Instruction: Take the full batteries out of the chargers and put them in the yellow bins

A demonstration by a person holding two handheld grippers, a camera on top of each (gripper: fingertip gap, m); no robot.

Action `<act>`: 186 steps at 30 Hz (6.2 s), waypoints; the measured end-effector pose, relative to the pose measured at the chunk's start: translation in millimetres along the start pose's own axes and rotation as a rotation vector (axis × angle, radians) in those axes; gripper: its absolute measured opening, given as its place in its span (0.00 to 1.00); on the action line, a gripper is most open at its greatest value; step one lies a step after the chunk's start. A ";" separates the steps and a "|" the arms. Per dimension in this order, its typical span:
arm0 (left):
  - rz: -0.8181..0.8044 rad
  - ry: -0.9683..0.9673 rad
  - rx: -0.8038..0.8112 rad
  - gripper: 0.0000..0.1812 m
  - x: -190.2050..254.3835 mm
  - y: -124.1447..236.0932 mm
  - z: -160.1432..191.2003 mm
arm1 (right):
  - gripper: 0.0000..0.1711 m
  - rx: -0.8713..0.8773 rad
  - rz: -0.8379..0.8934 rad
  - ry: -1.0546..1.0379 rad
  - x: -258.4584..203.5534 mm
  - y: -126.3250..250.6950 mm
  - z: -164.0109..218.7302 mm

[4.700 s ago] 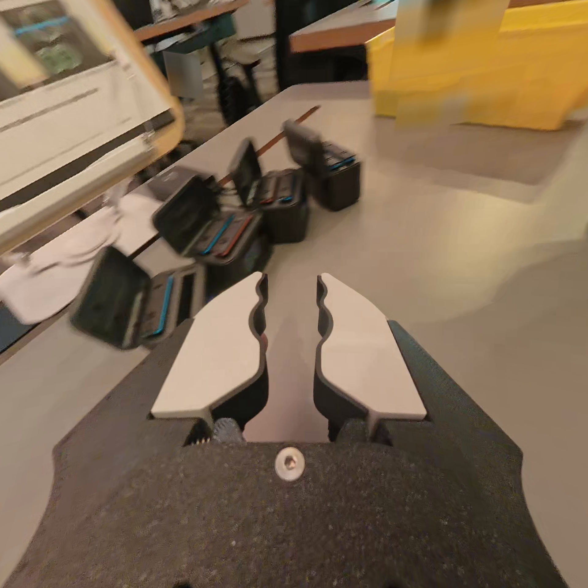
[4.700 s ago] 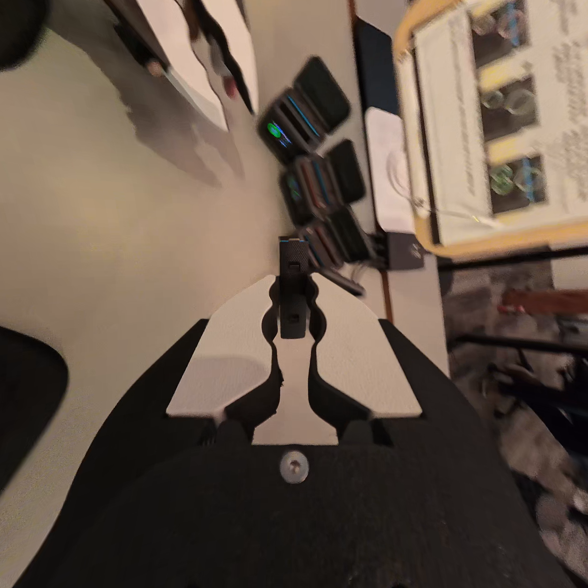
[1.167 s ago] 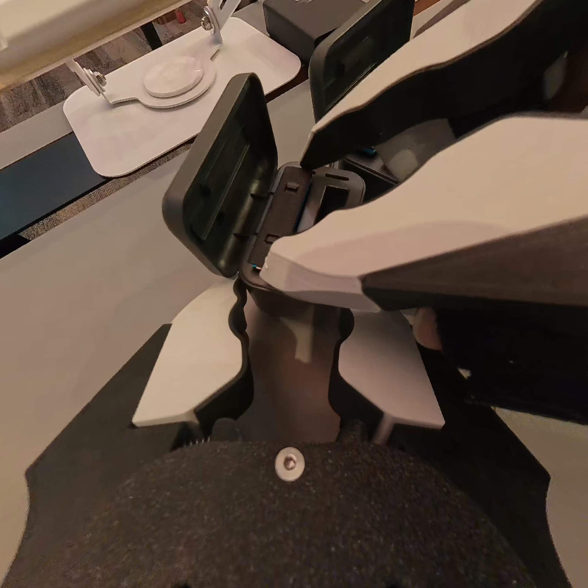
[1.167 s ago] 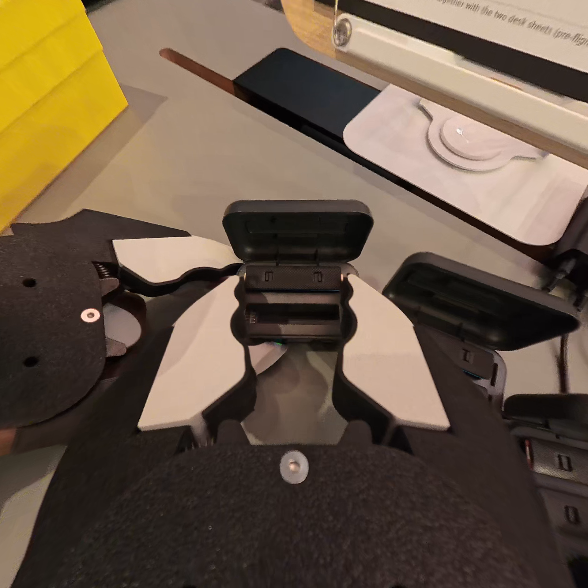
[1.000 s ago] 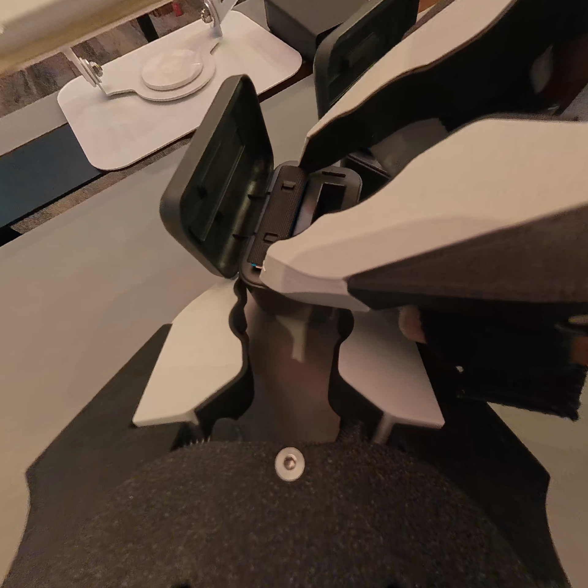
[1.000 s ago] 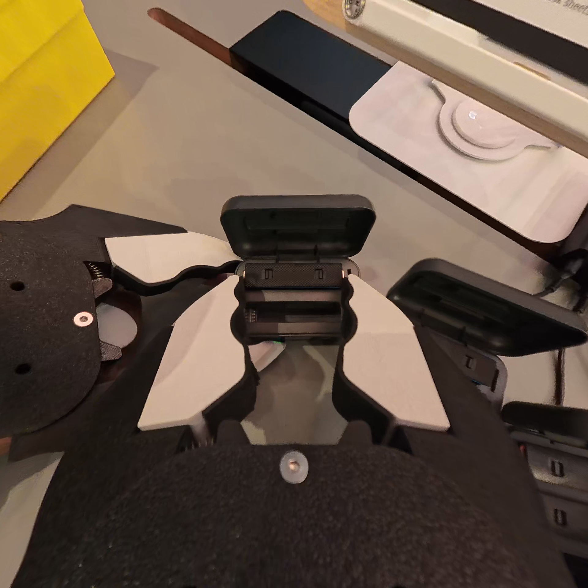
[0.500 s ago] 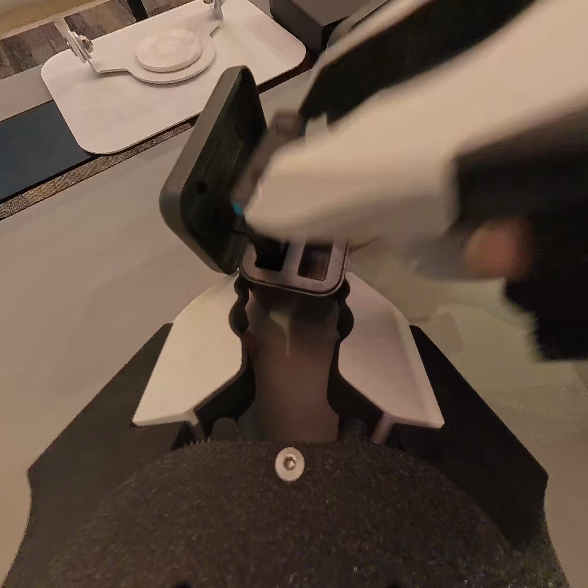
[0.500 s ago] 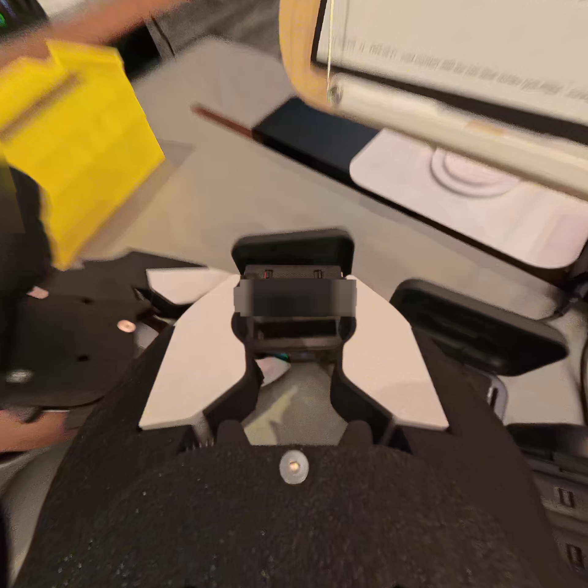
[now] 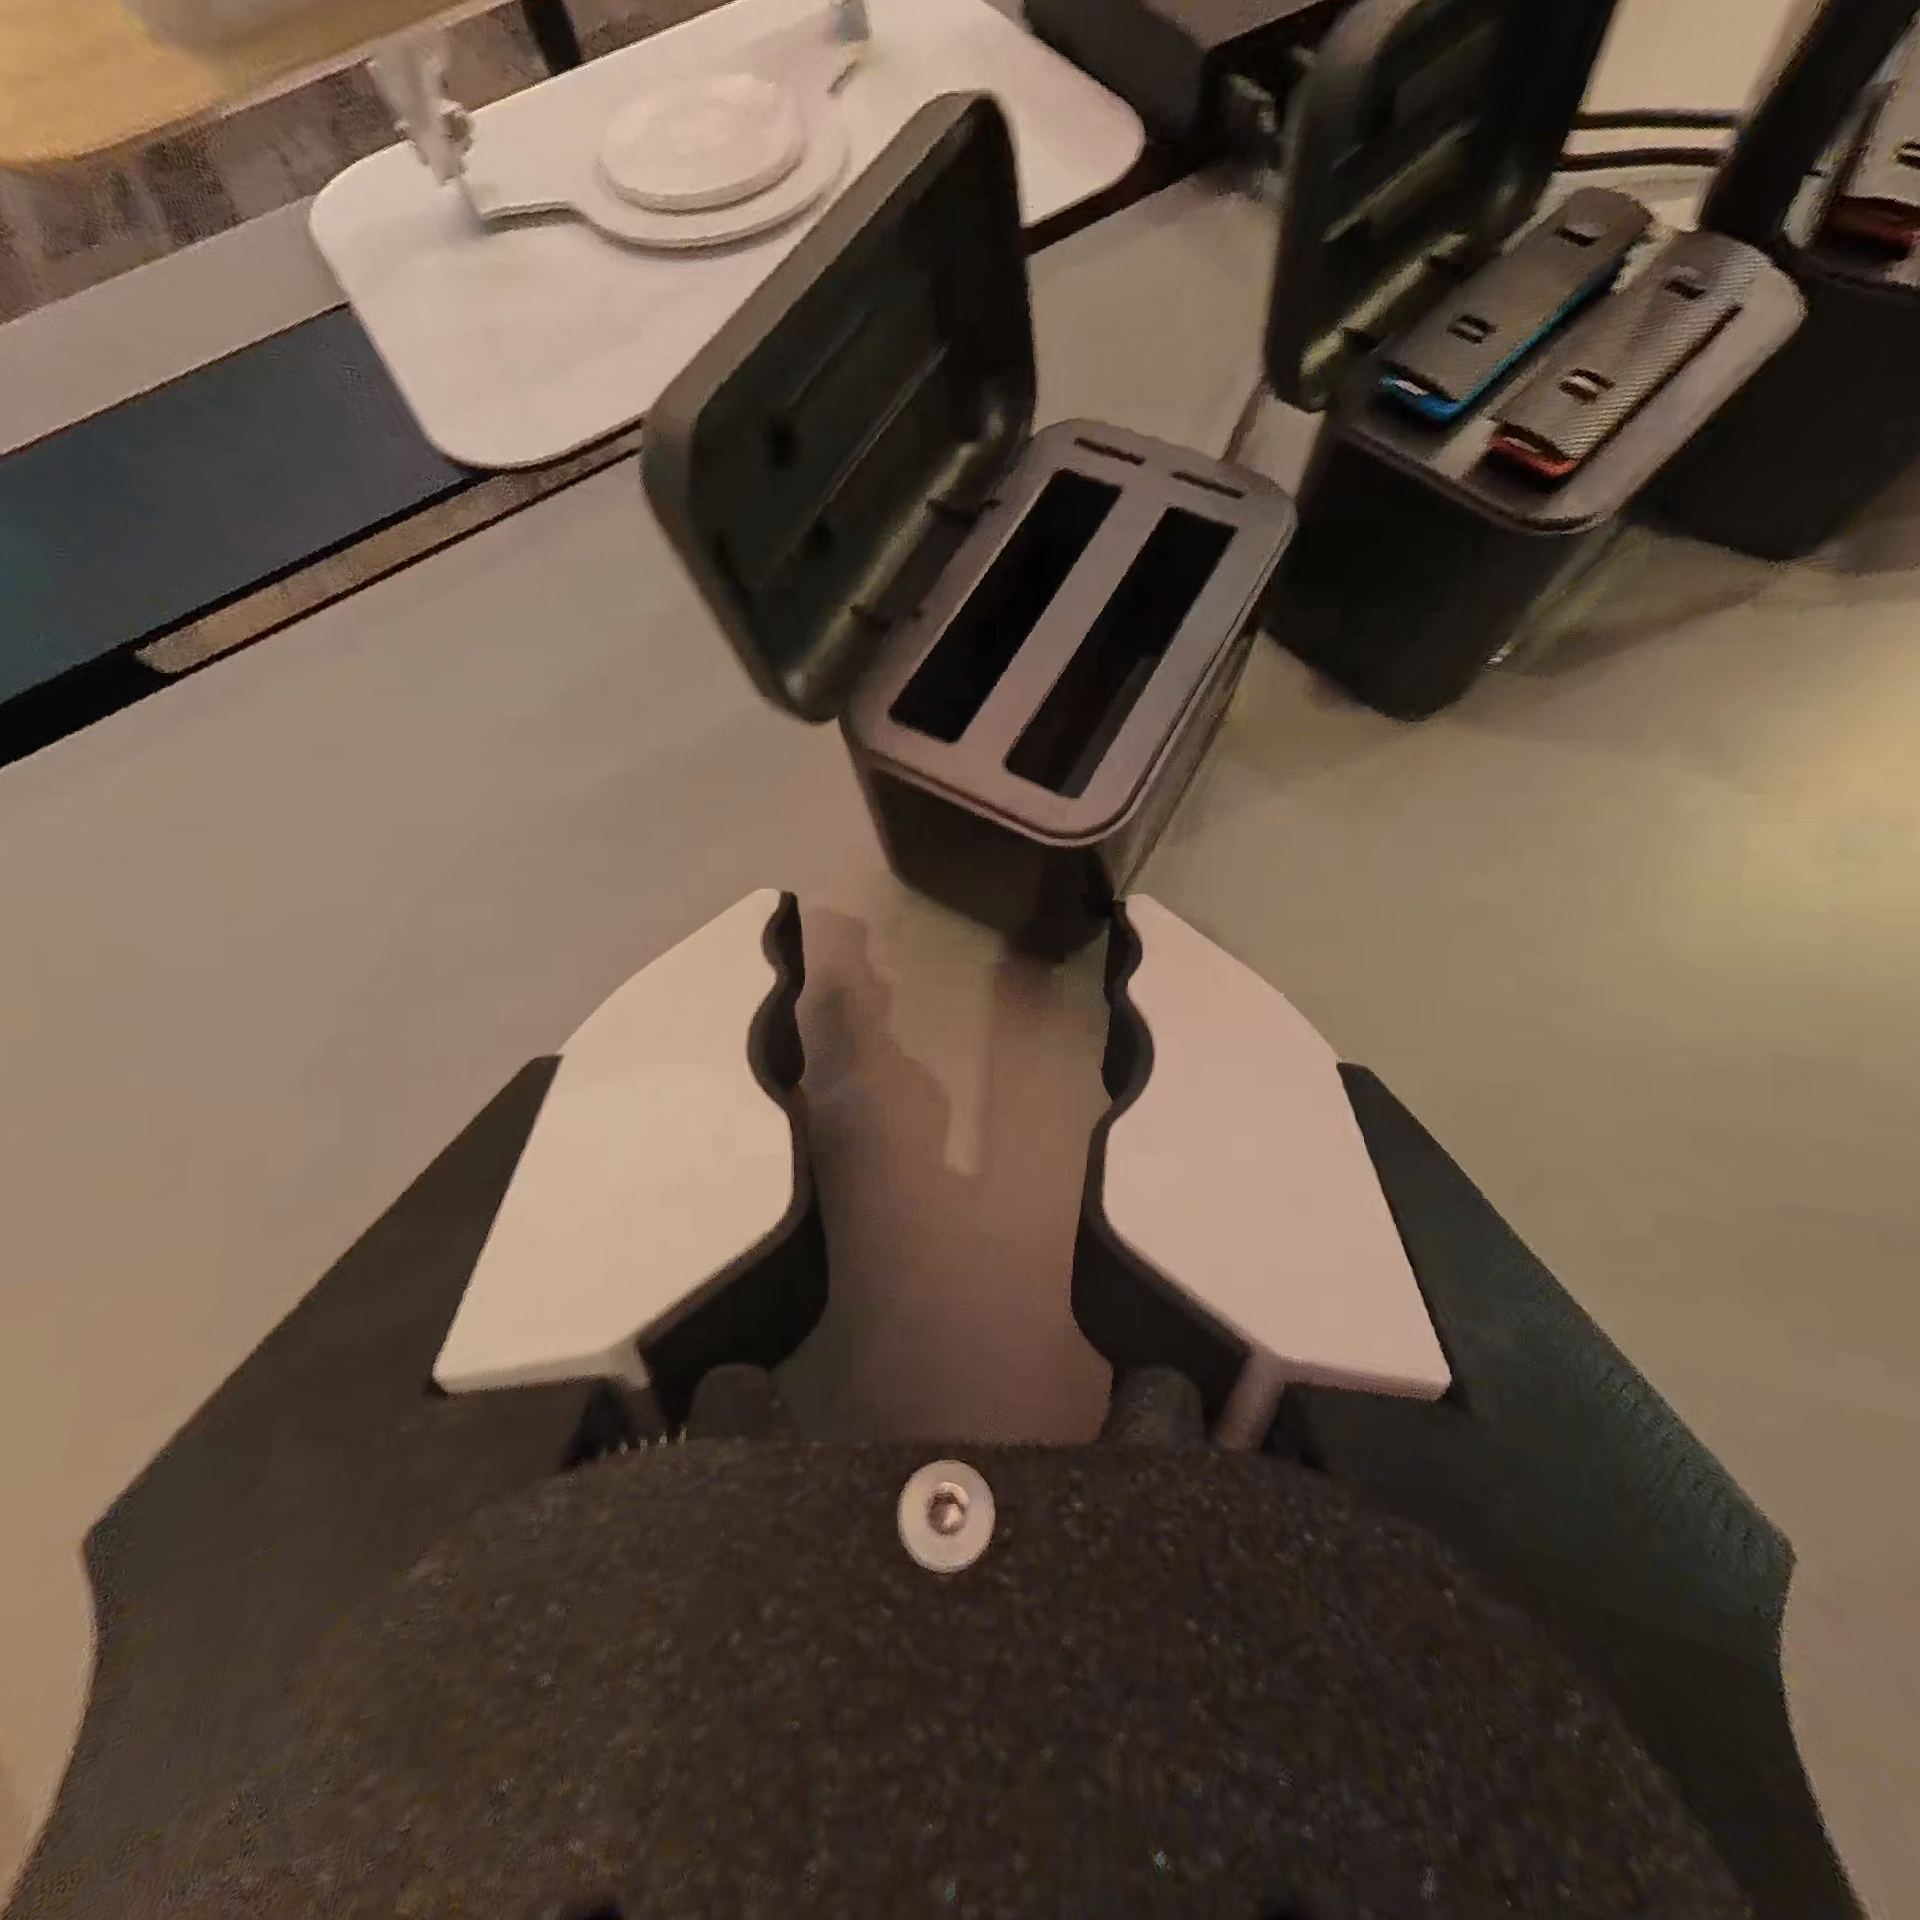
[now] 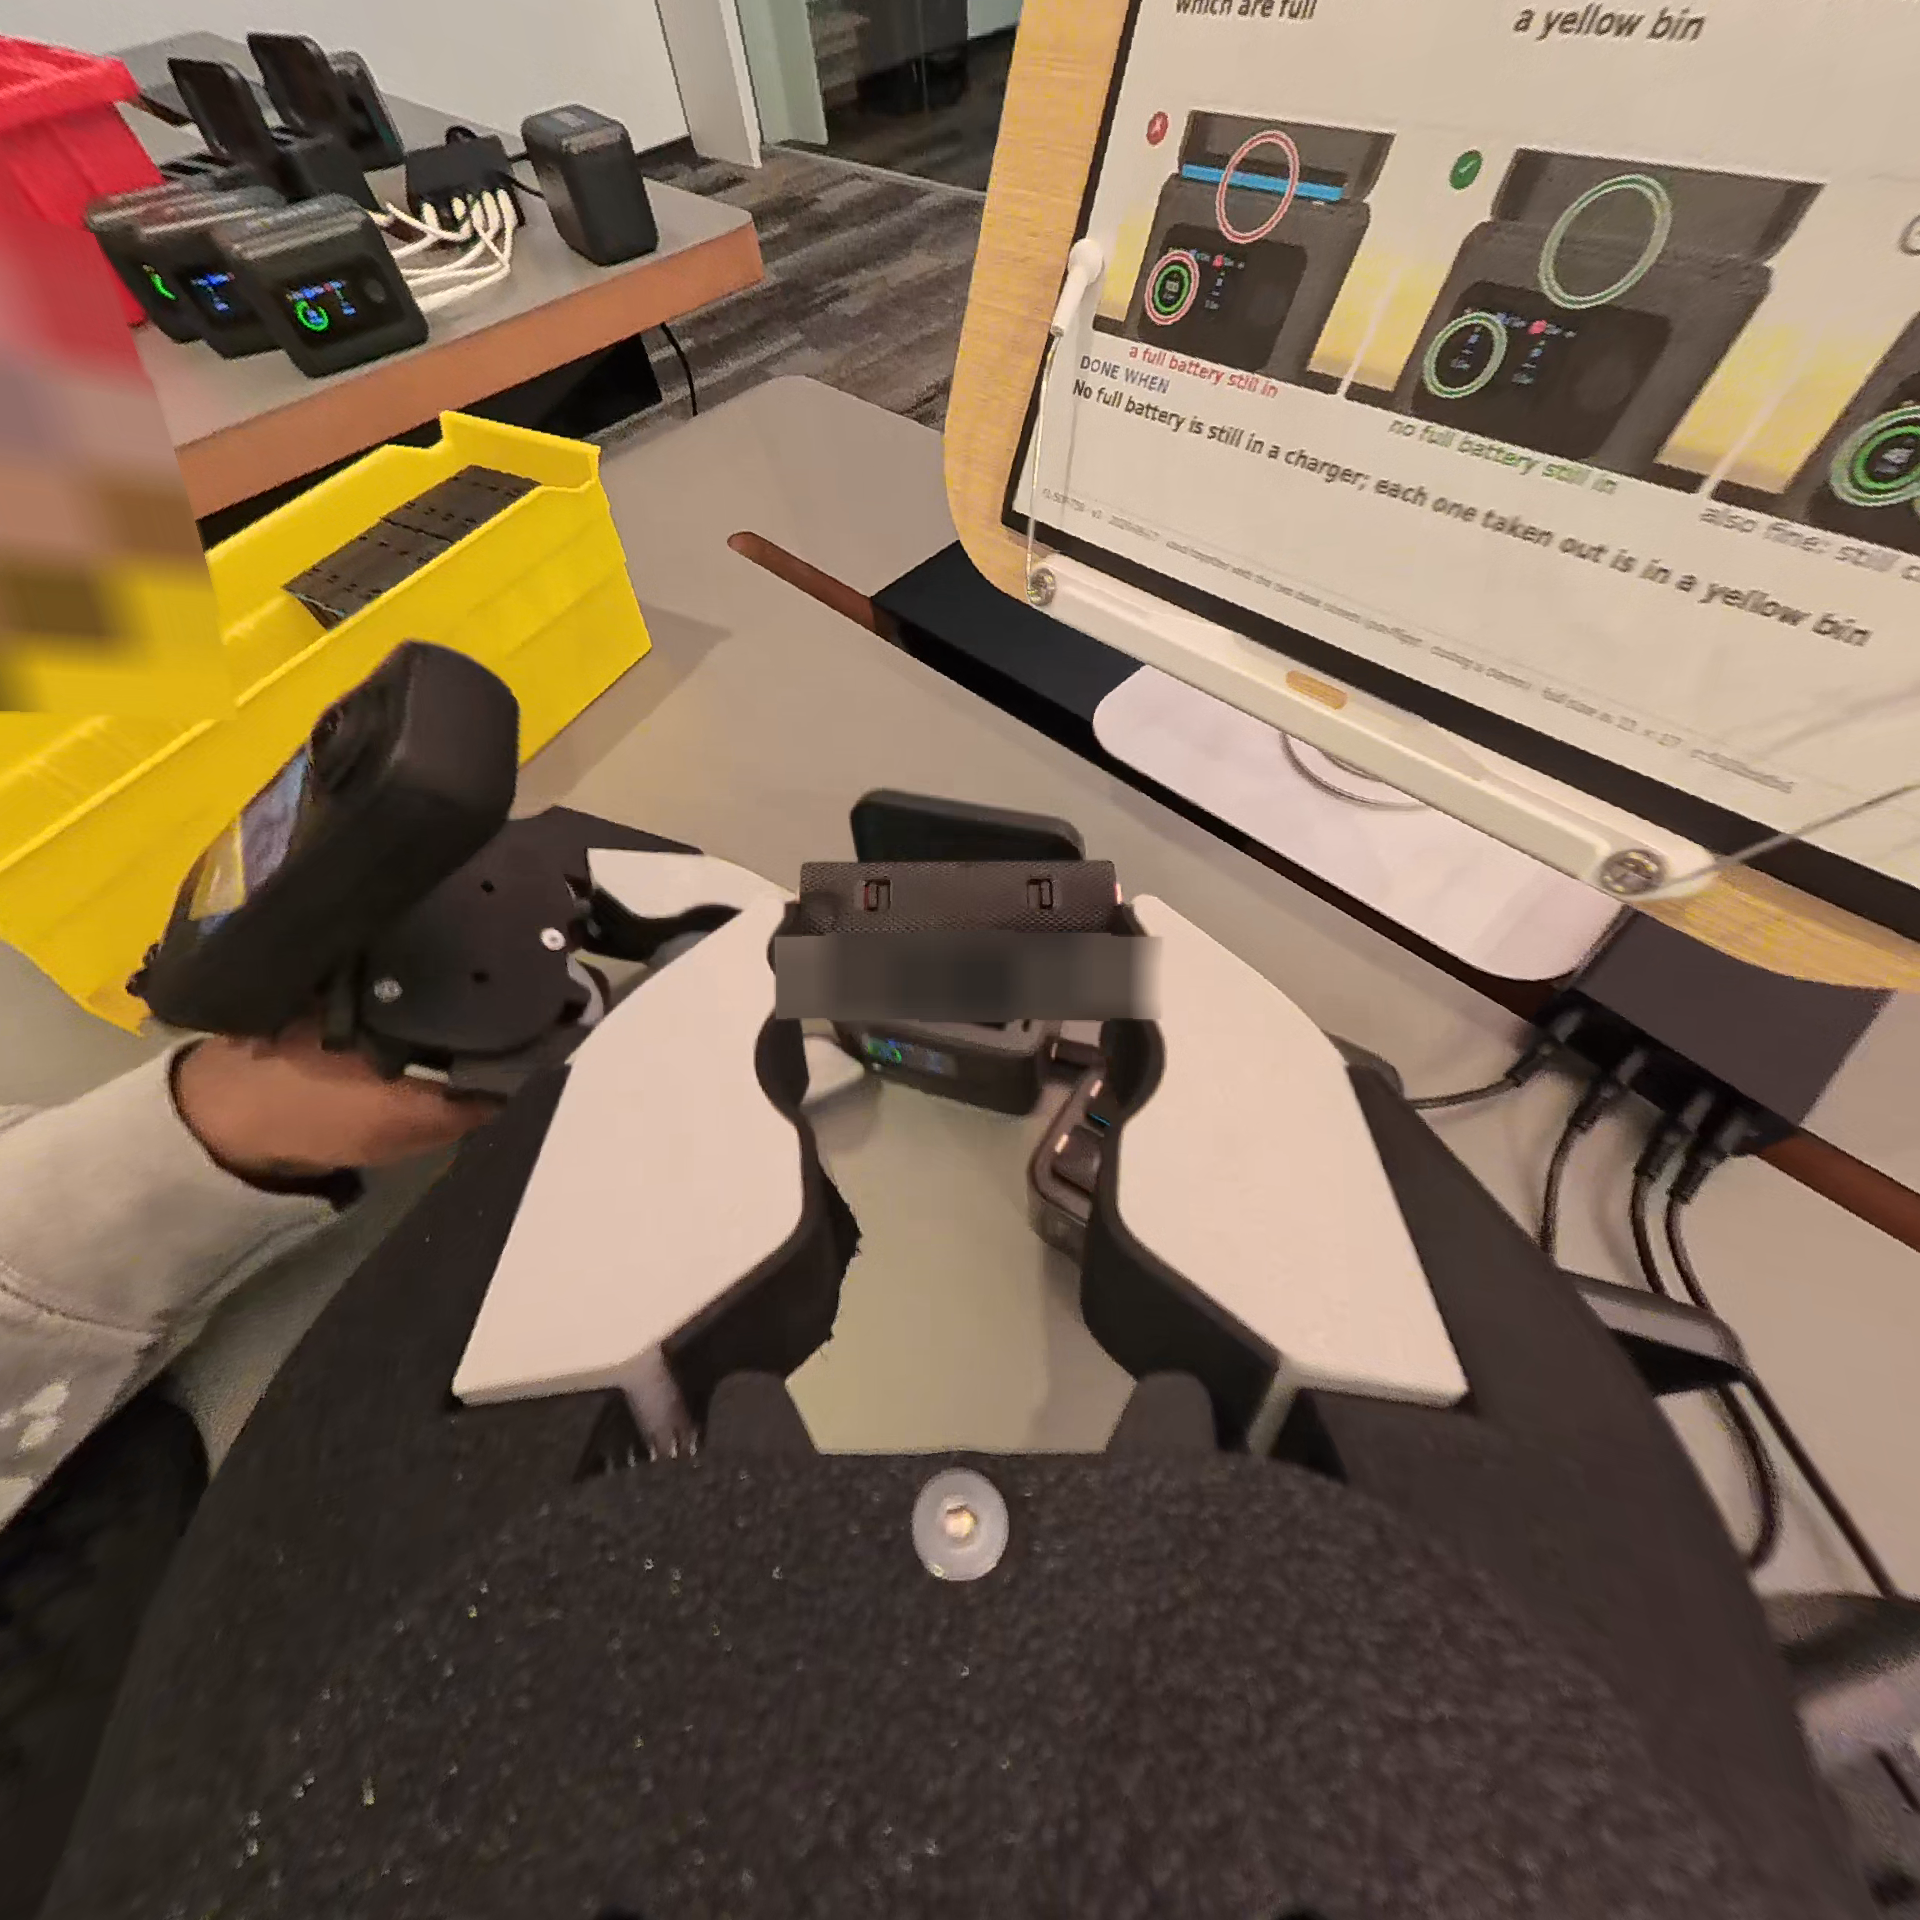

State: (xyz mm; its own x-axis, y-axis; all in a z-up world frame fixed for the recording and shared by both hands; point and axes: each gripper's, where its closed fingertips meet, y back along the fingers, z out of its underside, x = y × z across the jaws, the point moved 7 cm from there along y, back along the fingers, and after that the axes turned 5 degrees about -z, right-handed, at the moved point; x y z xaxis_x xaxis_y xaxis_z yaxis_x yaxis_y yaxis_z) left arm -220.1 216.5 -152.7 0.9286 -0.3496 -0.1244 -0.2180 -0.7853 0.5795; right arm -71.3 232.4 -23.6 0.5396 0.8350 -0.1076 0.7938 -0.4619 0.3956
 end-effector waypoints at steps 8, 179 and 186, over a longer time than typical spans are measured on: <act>-0.171 0.079 0.026 0.22 -24.0 4.6 1.6 | 0.33 0.008 0.027 -0.001 14.0 27.3 12.9; 0.051 -0.066 0.377 0.22 99.9 76.3 -13.9 | 0.38 0.021 0.445 -0.130 26.7 -22.4 98.0; 0.046 -0.076 0.383 0.22 98.8 78.0 -14.8 | 0.37 0.027 0.469 -0.103 27.9 -27.4 99.0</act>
State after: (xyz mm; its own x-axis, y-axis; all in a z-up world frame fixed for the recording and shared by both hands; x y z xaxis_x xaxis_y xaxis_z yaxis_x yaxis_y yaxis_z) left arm -140.9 128.3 -107.9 0.8935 -0.4142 -0.1733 -0.3683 -0.8969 0.2449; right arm -50.2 238.8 -127.8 0.8652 0.5012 -0.0139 0.4642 -0.7904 0.3998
